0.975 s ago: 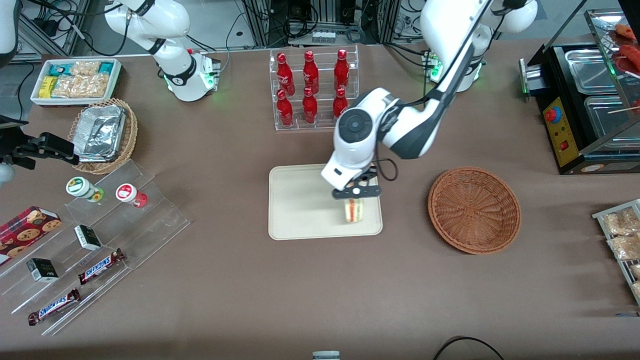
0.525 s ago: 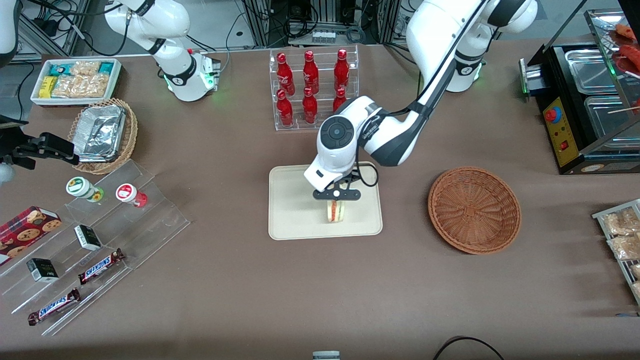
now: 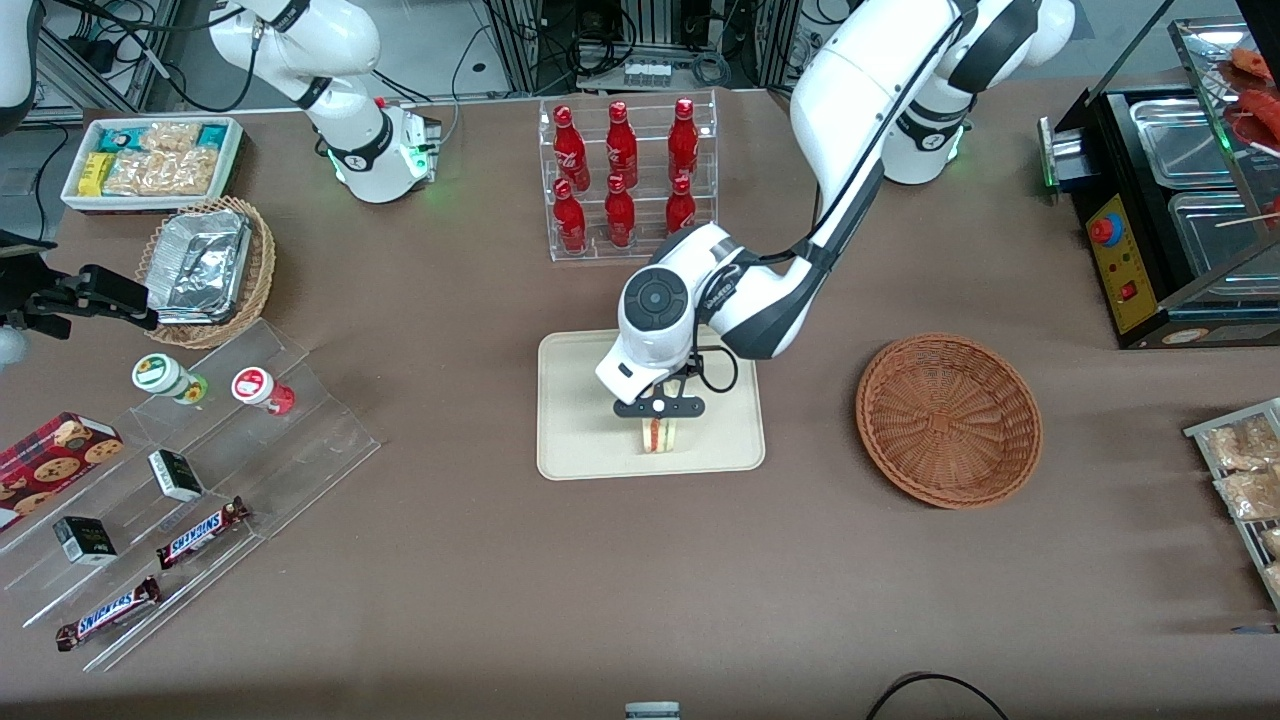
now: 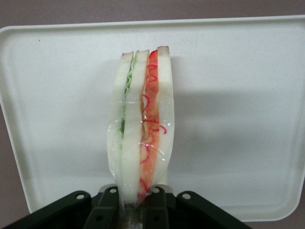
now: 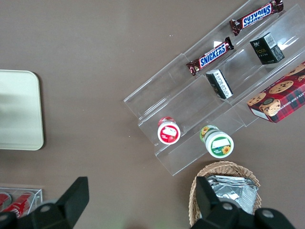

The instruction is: Place sandwich from basket to tray

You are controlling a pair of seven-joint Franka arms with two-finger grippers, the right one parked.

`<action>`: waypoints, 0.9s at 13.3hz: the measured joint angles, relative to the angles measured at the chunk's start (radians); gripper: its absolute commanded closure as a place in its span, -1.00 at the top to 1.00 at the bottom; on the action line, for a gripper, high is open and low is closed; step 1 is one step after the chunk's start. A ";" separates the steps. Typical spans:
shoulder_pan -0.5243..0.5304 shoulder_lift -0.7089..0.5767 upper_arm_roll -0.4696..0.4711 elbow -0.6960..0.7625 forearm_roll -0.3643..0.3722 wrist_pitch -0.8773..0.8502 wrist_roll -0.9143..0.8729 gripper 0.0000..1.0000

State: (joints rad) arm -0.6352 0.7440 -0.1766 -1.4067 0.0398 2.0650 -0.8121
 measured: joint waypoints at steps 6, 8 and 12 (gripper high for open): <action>-0.021 0.026 -0.001 0.011 0.000 0.000 -0.039 0.67; -0.026 0.031 -0.001 0.011 0.000 0.000 -0.042 0.99; -0.028 0.038 -0.001 0.016 0.000 0.000 -0.045 1.00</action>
State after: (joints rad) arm -0.6632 0.7820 -0.1778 -1.3907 0.0397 2.0650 -0.8574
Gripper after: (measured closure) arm 0.326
